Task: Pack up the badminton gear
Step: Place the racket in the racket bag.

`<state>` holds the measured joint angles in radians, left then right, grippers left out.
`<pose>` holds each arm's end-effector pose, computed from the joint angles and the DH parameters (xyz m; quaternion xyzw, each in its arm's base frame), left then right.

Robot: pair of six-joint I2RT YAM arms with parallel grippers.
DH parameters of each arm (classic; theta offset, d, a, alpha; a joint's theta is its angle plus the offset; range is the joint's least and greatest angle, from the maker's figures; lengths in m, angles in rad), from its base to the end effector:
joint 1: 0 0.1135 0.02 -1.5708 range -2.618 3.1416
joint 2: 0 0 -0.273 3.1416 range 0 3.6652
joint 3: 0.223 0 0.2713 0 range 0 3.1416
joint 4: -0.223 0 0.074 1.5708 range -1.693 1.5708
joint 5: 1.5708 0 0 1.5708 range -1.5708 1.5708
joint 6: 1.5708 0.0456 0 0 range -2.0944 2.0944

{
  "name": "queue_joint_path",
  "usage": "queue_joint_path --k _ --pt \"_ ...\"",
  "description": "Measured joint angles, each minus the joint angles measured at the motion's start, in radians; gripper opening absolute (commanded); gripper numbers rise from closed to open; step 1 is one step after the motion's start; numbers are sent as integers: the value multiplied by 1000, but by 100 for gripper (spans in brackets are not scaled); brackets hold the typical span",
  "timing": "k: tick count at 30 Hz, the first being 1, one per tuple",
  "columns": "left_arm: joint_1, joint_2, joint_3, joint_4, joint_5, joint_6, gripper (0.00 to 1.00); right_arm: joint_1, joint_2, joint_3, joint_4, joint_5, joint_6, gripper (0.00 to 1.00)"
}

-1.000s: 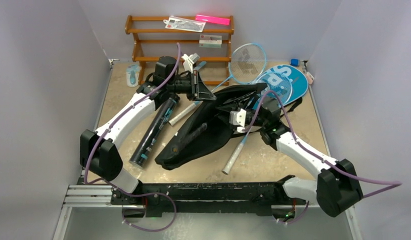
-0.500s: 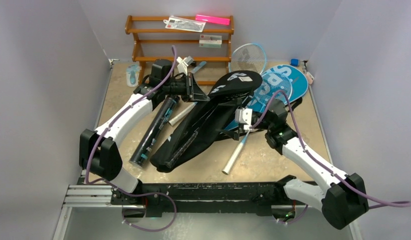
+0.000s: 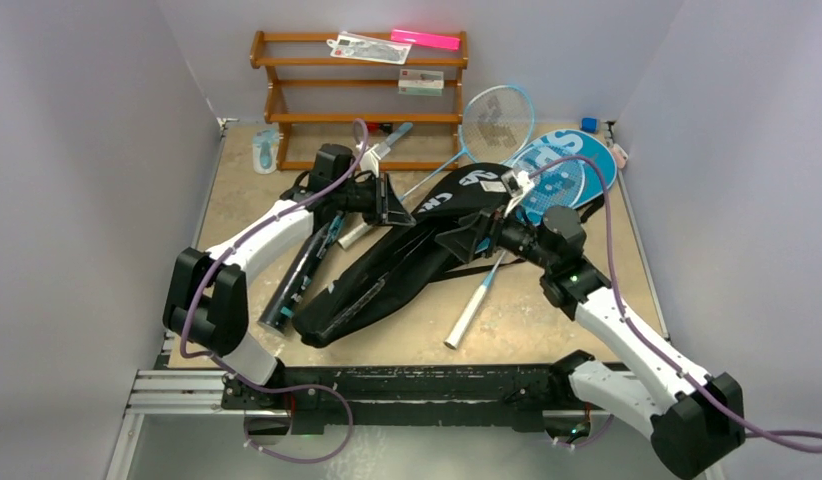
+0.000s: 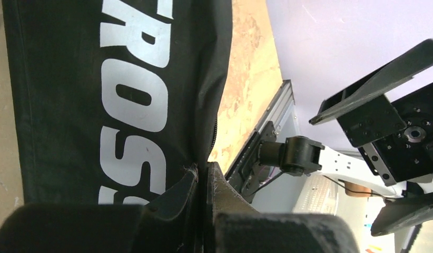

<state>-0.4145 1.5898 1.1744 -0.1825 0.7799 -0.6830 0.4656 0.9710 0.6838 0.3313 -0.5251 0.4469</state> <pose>0.3344 -0.1822 0.2747 0.0667 0.8341 -0.5123 0.1936 0.2131 0.1327 0.3264 -0.1938 0.6659 0.4685 0.5473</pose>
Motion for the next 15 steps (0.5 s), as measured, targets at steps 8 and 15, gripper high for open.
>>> queue_joint_path --k 8,15 --pt "-48 5 -27 55 -44 16 0 1 -44 -333 85 117 597 49" --pt "-90 5 -27 57 -76 24 0 15 96 -396 183 195 808 53"
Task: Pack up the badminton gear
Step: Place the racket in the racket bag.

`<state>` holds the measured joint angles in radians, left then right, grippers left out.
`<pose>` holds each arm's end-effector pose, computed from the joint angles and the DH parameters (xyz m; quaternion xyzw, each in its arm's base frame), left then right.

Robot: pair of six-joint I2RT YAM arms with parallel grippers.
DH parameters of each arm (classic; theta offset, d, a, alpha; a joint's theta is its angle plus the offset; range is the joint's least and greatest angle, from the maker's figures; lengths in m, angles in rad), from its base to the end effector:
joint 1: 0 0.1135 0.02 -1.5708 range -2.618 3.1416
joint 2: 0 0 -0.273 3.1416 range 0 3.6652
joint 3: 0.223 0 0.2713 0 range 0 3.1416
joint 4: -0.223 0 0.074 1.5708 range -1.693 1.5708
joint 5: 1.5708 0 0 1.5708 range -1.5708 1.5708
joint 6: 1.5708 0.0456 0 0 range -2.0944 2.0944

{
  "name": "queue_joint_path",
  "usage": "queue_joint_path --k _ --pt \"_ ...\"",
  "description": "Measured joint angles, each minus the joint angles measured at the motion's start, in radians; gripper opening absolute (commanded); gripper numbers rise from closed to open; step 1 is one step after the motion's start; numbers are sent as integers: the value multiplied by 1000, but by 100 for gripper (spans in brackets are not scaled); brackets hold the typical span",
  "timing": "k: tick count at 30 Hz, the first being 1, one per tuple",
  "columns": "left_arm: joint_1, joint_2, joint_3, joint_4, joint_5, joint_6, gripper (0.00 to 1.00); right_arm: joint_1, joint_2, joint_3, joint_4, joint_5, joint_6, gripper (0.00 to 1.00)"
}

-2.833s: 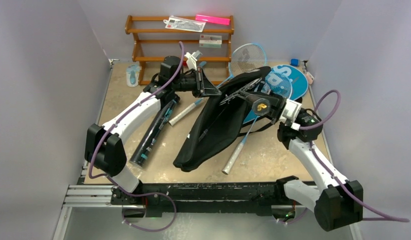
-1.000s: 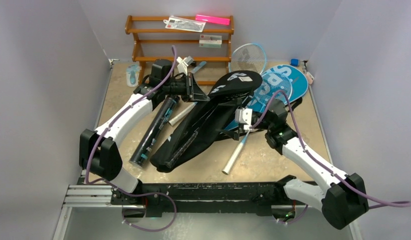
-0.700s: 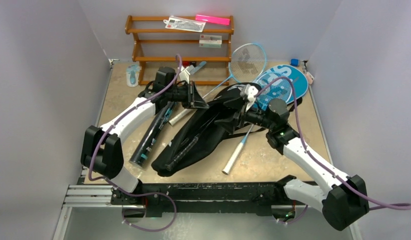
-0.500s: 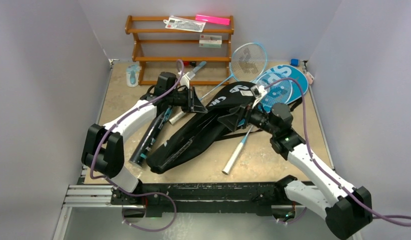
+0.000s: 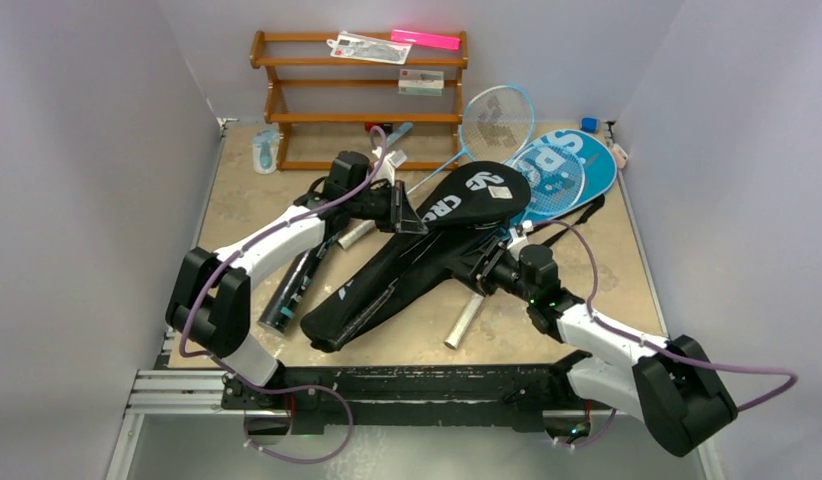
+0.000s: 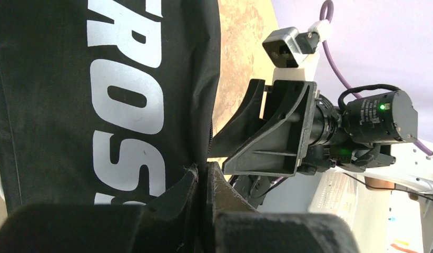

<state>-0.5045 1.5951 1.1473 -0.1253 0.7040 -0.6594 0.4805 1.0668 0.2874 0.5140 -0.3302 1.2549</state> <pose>0.3206 -0.2107 0.2670 0.1007 0.8346 -0.4998 0.2087 0.1985 0.1201 0.1785 0.2035 0.7633 0.5414 0.2877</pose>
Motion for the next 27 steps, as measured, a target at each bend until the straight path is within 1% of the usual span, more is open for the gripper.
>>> queue_joint_path --k 8,11,16,21,24,27 --pt "-37 0 0 -3 -18 21 0 81 130 8 201 109 150 52" --pt "-42 0 0 -3 -18 24 0 119 187 8 261 151 189 47" --pt "-46 0 0 -3 -17 25 0 180 272 11 363 237 233 43" --pt "-48 0 0 -6 -9 25 0 208 373 35 451 273 248 36" --pt "-49 0 0 -14 -3 25 0 216 416 41 494 288 256 26" --pt "-49 0 0 -19 0 26 0 221 453 42 534 299 261 8"
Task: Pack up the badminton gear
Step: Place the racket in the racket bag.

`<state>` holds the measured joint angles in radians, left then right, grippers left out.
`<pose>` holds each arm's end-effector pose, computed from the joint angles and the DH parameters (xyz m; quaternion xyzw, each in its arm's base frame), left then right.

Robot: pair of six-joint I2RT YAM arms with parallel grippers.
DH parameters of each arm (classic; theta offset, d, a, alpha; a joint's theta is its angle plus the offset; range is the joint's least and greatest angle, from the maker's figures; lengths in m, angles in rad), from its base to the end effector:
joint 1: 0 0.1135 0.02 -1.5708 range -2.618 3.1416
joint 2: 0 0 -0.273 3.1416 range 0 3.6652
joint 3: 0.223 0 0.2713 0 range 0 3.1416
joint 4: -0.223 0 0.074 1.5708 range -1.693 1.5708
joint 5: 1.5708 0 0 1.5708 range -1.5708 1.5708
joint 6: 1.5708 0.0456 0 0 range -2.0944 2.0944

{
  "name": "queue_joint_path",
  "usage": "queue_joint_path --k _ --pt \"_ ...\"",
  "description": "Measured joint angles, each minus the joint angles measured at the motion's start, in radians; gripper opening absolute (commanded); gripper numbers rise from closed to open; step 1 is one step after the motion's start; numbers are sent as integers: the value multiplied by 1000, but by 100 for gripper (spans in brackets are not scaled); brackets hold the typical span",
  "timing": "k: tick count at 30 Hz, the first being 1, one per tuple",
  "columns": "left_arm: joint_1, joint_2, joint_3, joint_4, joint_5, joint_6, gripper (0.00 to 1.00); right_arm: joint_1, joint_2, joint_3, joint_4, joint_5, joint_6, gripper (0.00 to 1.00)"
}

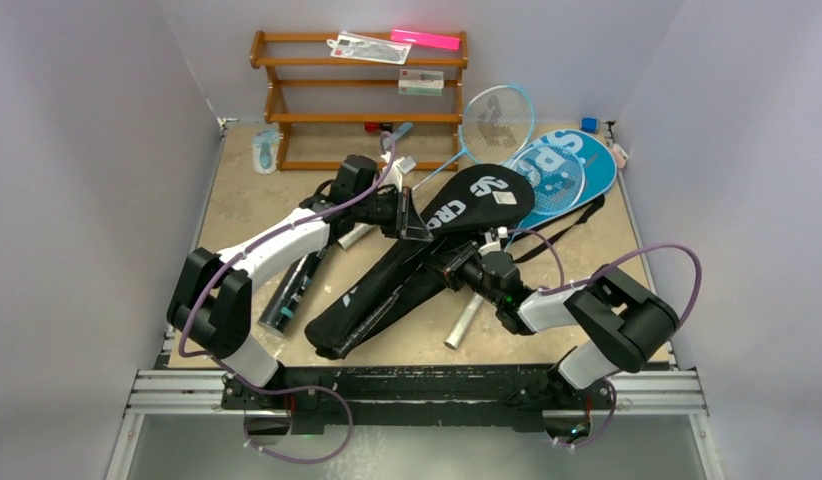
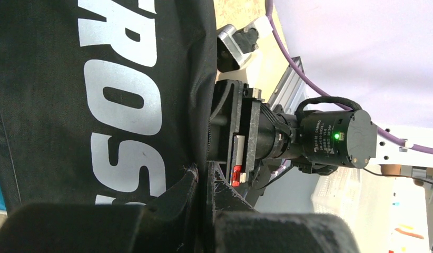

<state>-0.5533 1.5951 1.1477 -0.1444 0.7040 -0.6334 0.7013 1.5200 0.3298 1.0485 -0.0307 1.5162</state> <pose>0.3090 -0.2255 0.2654 0.1288 0.8343 -0.4991 0.1958 0.2119 0.1808 0.1459 0.2901 0.6974 0.5917 0.2817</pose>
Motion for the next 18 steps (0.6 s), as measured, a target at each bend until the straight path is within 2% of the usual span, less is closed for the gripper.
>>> queue_joint_path --k 2,9,18 --pt "0 0 0 0 1 0 0 1 21 0 19 13 8 0" --pt "-9 0 7 -48 9 34 0 -11 31 2 24 22 3 0" --pt "-22 -25 29 -119 -47 130 0 -77 -22 15 -24 -22 -130 0"
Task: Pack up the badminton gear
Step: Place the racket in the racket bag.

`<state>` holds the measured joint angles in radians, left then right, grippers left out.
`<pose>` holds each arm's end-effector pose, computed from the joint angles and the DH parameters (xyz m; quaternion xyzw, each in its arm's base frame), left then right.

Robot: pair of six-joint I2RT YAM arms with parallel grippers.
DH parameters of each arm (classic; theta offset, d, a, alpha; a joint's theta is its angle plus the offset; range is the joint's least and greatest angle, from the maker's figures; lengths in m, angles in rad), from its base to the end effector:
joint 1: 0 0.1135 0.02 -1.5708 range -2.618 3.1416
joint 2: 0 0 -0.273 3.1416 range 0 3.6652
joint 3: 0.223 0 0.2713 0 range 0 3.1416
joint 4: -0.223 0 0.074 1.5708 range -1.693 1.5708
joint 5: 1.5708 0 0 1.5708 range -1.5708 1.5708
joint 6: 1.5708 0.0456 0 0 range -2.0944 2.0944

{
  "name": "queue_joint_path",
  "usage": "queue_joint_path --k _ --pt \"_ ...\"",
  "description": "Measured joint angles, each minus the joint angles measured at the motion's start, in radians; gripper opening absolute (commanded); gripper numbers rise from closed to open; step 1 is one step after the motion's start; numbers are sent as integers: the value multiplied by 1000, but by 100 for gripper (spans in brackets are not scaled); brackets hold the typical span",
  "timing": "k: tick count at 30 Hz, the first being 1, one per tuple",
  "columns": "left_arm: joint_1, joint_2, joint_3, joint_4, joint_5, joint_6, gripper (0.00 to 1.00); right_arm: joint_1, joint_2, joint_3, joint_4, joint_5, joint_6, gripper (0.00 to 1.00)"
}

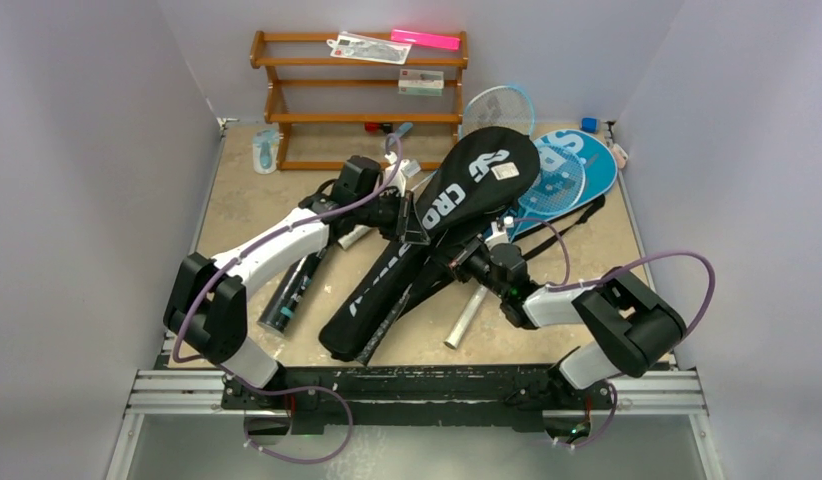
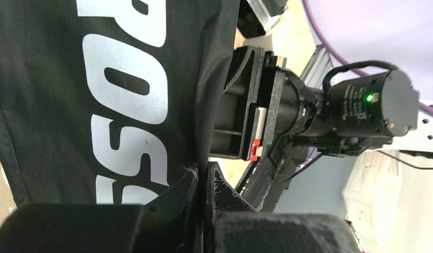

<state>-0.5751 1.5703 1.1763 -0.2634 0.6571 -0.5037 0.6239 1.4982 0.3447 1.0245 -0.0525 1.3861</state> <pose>0.2990 -0.2270 0.2731 0.1725 0.8439 -0.4629 0.2094 0.2265 0.1660 0.1528 0.2632 0.7035 0.5676 0.3371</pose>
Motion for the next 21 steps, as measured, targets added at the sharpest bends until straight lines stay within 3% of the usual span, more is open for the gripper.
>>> queue_joint_path --k 5,7,9,11,16,21 --pt "-32 -2 19 -47 -51 54 2 -41 48 3 54 -61 -41 0" --pt "-52 2 45 -84 -89 82 17 -56 84 3 95 -92 -44 0" --pt "-70 5 66 -136 -109 104 40 -66 105 5 122 -97 -48 0" --pt "-106 5 80 -208 -157 121 52 -92 119 13 127 -77 -51 0" --pt "-301 10 137 -382 -490 132 63 -116 127 13 127 -35 -59 0" --pt "-486 25 161 -471 -824 110 65 -116 127 13 133 -17 -78 0"
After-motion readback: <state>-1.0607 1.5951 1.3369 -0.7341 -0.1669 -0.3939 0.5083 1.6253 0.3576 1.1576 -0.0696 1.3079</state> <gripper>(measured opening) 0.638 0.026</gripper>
